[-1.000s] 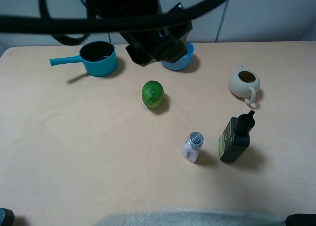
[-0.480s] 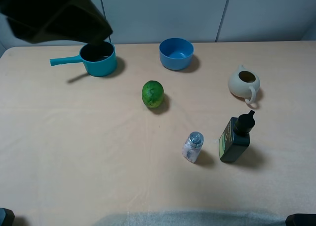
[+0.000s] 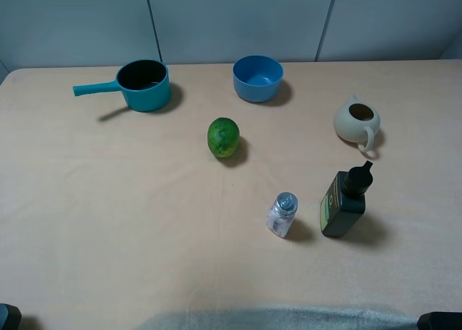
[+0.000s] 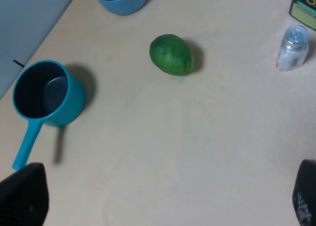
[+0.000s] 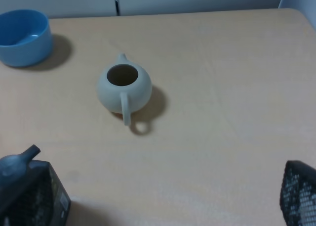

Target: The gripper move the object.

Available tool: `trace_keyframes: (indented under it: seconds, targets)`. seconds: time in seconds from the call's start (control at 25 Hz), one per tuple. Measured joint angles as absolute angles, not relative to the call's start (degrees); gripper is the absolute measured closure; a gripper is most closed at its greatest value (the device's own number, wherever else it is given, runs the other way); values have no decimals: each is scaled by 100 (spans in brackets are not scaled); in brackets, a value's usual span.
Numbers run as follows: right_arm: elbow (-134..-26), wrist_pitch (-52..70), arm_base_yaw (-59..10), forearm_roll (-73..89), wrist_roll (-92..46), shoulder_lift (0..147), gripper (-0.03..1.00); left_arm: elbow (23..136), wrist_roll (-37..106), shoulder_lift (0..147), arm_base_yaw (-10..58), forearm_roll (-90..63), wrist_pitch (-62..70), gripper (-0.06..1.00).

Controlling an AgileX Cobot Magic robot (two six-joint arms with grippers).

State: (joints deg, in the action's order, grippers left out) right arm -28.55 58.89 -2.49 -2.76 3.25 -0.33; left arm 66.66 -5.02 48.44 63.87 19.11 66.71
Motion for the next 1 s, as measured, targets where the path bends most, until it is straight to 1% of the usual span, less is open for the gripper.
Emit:
trace_keyframes:
  seconds: [0.16,0.28,0.68,0.8,1.0]
  targets:
    - [-2855,5889,-249,-276,325,-33,28,6232,-502,4303,6285,1843,6671,-5]
    - [-2855,5889,-249,-276,325,-33,28,5872,-489,3956,5737,1643,6671,-5]
    - [-2855,5889,-249,-276,325,-33,28,4461,-370,2181,2962,1012,6625,-5]
    - [-2855,5889,-249,-276,325,-33,28,4043,-320,1626,2240,957,6562,-5]
    - [-2855,5889,-249,-276,325,-33,28,3487,0,868,1339,939,6335,-5]
